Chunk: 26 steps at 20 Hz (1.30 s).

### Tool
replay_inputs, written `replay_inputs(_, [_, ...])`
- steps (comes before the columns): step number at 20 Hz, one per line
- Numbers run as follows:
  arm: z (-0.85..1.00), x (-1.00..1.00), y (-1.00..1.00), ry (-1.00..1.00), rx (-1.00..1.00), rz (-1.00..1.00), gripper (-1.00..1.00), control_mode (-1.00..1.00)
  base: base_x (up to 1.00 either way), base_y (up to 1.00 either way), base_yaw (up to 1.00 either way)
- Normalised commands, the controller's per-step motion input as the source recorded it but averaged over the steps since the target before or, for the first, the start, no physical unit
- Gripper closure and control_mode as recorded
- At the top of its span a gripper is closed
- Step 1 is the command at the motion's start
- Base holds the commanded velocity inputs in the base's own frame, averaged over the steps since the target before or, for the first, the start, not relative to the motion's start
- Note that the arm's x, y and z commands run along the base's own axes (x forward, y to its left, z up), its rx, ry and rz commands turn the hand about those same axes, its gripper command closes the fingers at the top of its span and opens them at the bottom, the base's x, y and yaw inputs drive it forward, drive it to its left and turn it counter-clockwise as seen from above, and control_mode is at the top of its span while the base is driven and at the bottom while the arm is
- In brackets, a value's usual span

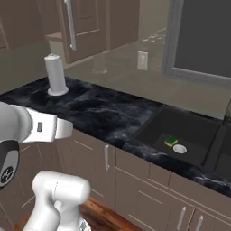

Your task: Pick up the bar soap and sponge from the sink, and place them back in the cabinet, and close the cabinet doors.

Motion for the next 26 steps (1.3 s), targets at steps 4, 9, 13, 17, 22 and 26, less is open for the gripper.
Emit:
replay_inputs(4, [0.00,0.00,0.00,0.00,0.00,0.00,-1.00,1.00,-0.25,-0.23,-0.30])
replay_inputs(9, [0.00,0.00,0.00,0.00,0.00,0.00,-1.00,1.00,-0.02,-0.24,-0.32])
replay_inputs(13, [0.00,0.00,0.00,0.00,0.00,0.00,-1.00,1.00,0.00,-0.34,-0.30])
replay_inputs(17, [0.00,0.00,0.00,0.00,0.00,0.00,-1.00,1.00,0.00,-0.40,-0.30])
replay_inputs(22, [0.00,0.00,0.00,0.00,0.00,0.00,-1.00,1.00,0.00,-0.44,-0.25])
replay_inputs(26, [0.00,0.00,0.00,0.00,0.00,0.00,-1.00,1.00,0.01,-0.52,-0.17])
